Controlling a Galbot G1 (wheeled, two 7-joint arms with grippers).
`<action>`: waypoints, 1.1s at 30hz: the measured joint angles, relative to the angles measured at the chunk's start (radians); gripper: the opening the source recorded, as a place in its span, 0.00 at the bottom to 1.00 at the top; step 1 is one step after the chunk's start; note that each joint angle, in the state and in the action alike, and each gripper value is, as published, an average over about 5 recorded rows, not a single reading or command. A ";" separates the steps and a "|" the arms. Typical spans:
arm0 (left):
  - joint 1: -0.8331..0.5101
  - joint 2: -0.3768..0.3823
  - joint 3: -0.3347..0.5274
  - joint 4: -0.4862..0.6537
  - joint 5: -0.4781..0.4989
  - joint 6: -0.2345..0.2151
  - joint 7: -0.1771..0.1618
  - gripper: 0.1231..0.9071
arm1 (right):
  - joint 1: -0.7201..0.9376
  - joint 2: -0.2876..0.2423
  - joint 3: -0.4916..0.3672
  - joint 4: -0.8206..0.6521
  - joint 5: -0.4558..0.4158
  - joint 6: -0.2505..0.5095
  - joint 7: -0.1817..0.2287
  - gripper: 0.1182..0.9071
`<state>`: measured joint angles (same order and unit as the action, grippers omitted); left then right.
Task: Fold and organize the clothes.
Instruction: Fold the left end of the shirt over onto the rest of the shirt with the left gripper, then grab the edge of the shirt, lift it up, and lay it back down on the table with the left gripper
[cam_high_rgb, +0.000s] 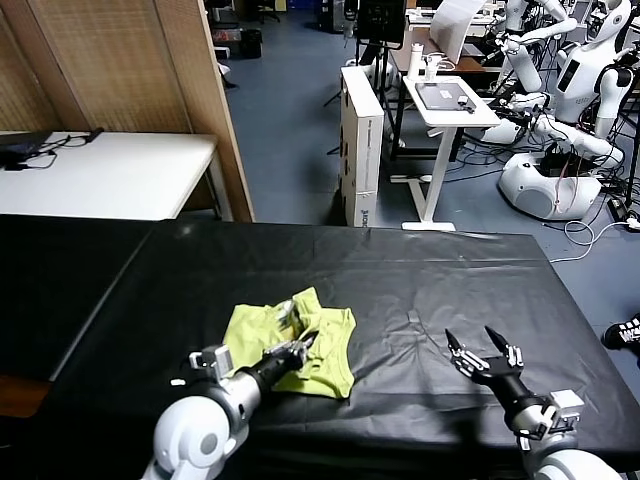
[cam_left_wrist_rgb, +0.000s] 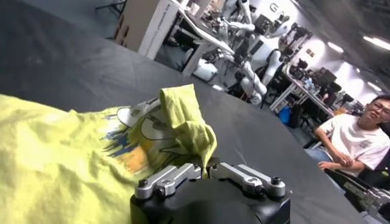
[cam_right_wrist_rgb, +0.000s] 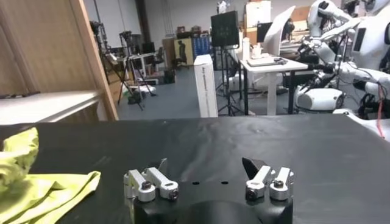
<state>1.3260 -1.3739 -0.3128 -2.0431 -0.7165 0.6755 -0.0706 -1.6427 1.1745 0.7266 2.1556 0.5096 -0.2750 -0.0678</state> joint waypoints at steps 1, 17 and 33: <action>0.002 -0.002 0.002 0.002 0.003 0.000 0.000 0.21 | 0.000 0.000 -0.001 0.000 0.000 0.000 0.000 1.00; 0.039 -0.040 0.012 -0.083 -0.098 0.026 -0.029 1.00 | 0.031 -0.043 -0.063 0.010 -0.007 -0.011 -0.005 1.00; 0.090 0.092 -0.173 -0.202 -0.013 -0.026 -0.015 1.00 | 0.275 -0.284 -0.491 0.034 -0.164 -0.055 -0.079 1.00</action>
<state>1.4165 -1.2816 -0.4854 -2.2449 -0.7295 0.6499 -0.0852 -1.3674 0.8903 0.2358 2.1900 0.3460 -0.3296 -0.1466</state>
